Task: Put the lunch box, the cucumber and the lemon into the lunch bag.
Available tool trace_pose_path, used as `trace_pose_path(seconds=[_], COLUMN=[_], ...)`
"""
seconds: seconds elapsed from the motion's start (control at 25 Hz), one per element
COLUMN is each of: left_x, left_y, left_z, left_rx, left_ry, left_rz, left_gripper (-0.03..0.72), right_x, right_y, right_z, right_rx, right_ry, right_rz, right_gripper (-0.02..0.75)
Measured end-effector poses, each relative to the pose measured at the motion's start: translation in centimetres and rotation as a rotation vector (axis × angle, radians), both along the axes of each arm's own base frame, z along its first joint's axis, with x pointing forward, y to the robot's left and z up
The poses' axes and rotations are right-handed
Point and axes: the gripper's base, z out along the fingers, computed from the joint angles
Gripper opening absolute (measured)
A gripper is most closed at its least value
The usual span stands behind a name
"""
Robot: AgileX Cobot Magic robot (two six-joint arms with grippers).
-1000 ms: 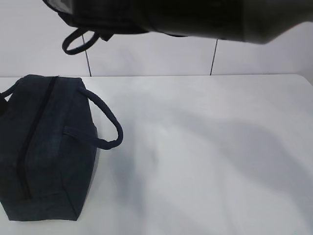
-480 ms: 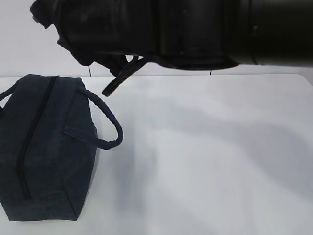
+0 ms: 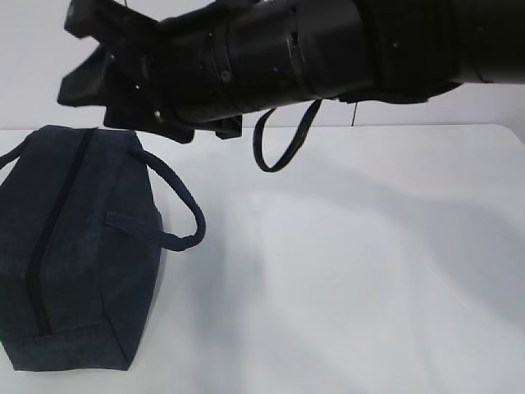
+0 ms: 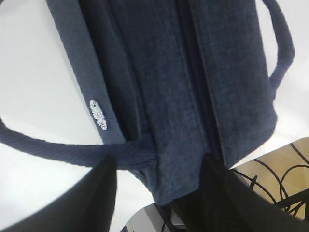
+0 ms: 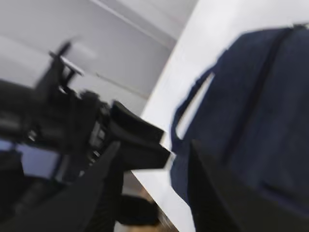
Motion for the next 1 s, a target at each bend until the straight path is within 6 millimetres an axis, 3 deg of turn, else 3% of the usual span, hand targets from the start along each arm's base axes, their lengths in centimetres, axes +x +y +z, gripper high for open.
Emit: trace_pose_path(seconds=[0.36,0.68,1.0], left_x=[0.0,0.0,0.4], left_y=[0.2,0.2,0.9], left_z=[-0.1,-0.1,0.8], left_rx=[0.019,0.021,0.098], left_ry=[0.005,0.005,-0.018], left_rz=[0.01,0.013,0.065], left_gripper=[0.391,0.389,0.389], right_x=[-0.6,1.0,3.6], right_y=[-1.6,-1.5,0.3], right_z=[-2.8,-1.2,-1.7], right_rx=[-0.361,-0.547,-0.631], right_ry=[0.076,0.068,0.115], right_rz=[0.072,0.072,0.086], right_gripper=[0.318,0.318,0.319])
